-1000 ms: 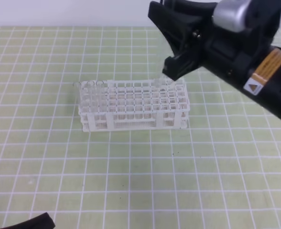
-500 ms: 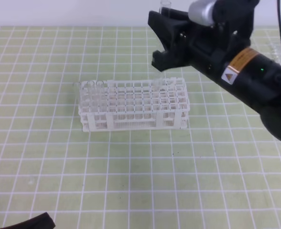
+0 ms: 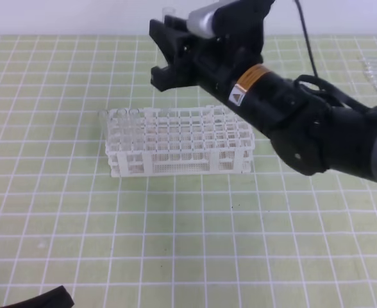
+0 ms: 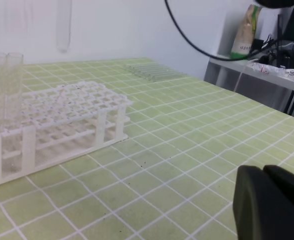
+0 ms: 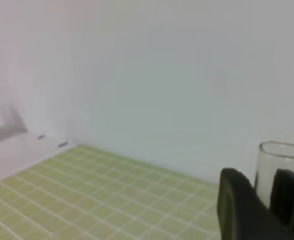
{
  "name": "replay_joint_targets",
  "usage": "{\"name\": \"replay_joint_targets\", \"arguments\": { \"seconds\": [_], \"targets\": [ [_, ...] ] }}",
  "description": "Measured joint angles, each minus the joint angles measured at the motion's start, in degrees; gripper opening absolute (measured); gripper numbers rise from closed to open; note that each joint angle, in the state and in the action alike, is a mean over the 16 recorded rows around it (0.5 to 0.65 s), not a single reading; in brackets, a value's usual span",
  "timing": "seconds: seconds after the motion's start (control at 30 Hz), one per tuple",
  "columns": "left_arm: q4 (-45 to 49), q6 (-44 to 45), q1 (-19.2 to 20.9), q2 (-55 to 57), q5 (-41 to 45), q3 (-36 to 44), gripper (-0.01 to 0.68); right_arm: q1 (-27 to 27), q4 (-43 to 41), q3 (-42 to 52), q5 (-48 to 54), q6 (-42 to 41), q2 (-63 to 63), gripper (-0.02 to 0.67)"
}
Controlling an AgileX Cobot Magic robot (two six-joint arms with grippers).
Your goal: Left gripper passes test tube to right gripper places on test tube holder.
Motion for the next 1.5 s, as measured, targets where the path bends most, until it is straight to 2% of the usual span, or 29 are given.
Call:
{"name": "replay_joint_targets", "arguments": {
  "seconds": [0.43,0.87,1.5],
  "targets": [
    [0.1,0.0,0.0,0.0,0.0,0.1,-0.002,1.0,-2.1,-4.1,0.1,-0.1,7.9,0.094],
    [-0.4,0.0,0.0,-0.1,-0.1,-0.3,-0.002,2.0,-3.2,-10.3,4.6,0.6,12.4,0.094],
    [-0.4,0.0,0.0,-0.1,-0.1,-0.3,-0.002,2.1,-3.3,-10.7,3.0,1.7,15.4,0.094]
  ]
}}
